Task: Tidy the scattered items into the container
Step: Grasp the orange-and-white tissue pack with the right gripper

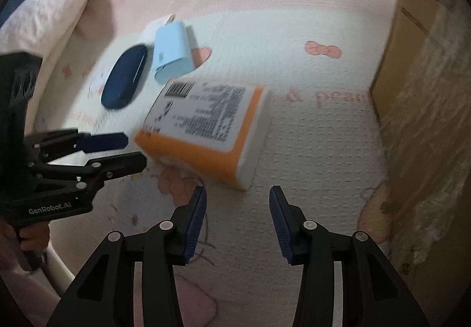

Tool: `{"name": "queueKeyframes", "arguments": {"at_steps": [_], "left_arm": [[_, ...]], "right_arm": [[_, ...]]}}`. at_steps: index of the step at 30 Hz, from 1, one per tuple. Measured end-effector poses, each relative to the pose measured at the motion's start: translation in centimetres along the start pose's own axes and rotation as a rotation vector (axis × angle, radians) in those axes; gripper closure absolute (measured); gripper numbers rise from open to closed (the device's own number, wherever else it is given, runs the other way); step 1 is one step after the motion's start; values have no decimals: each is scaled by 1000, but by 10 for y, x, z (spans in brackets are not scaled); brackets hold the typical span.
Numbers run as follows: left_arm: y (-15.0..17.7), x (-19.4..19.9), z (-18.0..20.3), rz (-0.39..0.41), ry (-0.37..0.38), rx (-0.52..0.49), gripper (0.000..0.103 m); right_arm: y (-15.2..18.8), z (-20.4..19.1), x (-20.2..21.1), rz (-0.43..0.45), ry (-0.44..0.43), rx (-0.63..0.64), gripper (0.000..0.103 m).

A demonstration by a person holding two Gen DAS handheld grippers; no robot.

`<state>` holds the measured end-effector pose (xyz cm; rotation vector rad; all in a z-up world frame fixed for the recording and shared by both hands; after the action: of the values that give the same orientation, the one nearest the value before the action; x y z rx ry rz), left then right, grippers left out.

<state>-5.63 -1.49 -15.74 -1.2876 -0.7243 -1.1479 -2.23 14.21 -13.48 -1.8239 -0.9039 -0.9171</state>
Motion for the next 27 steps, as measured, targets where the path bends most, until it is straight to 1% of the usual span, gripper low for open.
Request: {"name": "queueKeyframes", "arguments": {"at_steps": [2,4,6,9,13,15,18,22,23,27], "left_arm": [[-1,-5,4,-8,14,-11,52],[-3,-8,6,-20,31,-22,52],[-6,-7,8,-4,49,-25,52],[-10,-4,8,31,35,-36,52],[-12,-7,9,22,52,-52,53],[-12,-7,9,20,62,-44,54],[-13,-2,6,15,83,-2,54],[-16,14,3,20,131,43,54],[-17,20,3,33,138,49,54],[-14,47,8,81,137,47,54]], "right_arm": [[0,-4,-5,10,-24,23,61],[-1,-6,-8,22,-18,36,58],[-4,-8,-12,46,-14,60,56],[-6,-9,-13,69,-15,68,56],[-8,-6,-19,80,-22,68,56],[-6,-7,-18,109,-39,79,57],[-4,-7,-12,157,-62,87,58],[-5,-9,2,187,-73,76,59],[-6,-10,7,193,-71,72,60],[-6,-13,27,223,-75,41,60]]}}
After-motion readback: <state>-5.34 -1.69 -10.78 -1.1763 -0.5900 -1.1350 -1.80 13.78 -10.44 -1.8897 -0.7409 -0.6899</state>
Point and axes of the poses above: each gripper's, at about its wrist camera, not at the fingertips, and x roughly against the way its jaws point, z to its right, y to its underside, the point moved 2 cm from there along -x, roughly the way its jaws point, and after that the axes turned 3 degrees about -z, right-handed, at the moved point
